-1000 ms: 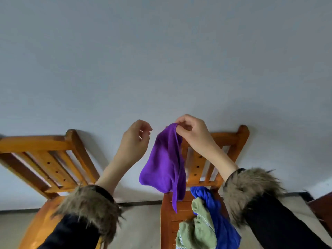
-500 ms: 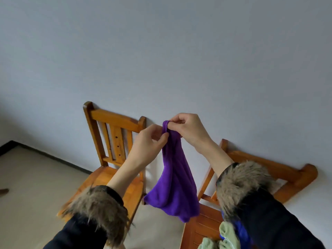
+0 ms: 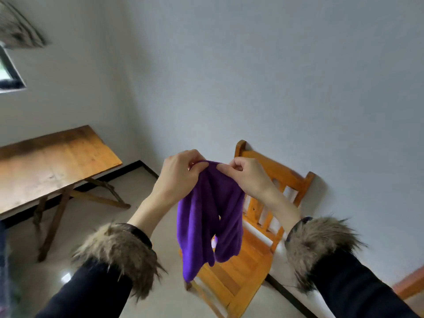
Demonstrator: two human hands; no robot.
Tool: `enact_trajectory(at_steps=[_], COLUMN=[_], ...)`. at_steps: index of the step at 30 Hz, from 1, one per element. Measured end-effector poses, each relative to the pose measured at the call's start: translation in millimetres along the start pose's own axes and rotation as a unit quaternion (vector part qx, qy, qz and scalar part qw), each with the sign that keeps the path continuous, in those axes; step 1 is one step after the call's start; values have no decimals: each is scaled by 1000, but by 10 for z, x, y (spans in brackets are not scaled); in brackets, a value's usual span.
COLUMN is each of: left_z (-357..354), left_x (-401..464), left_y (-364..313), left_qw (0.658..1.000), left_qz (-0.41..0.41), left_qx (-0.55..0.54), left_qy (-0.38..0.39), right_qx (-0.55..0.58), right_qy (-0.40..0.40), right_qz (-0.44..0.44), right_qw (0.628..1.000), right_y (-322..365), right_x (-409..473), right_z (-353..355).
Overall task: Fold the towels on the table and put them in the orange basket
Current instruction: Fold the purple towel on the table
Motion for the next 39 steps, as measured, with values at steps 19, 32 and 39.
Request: enact_trajectory(at_steps=[19, 32, 39], left_z=[2825, 3749, 4070], left_x=[-136, 306, 462], left_y=[2999, 4373, 5504], left_qw=[938, 921, 917], left_qz=[163, 210, 280], left_qx=[209, 217, 195], left_qy=[-225, -246, -205], right_qx=[-45, -92, -119], right_qy=[367, 324, 215], right_qz=[34, 164, 241], right_qw=[928, 927, 939], right_y=[1066, 1930, 2230], right_x=[1740, 3405, 4118], right_z=[-3212, -4615, -5420])
Point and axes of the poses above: each hand's wrist, its own x-axis towards the middle knuckle, its own z-axis out of the back of the hand, y = z × x, the point moved 8 cm from there along x, towards the middle knuckle, and after that the axes turned 7 degrees about -z, right-handed, at the moved point
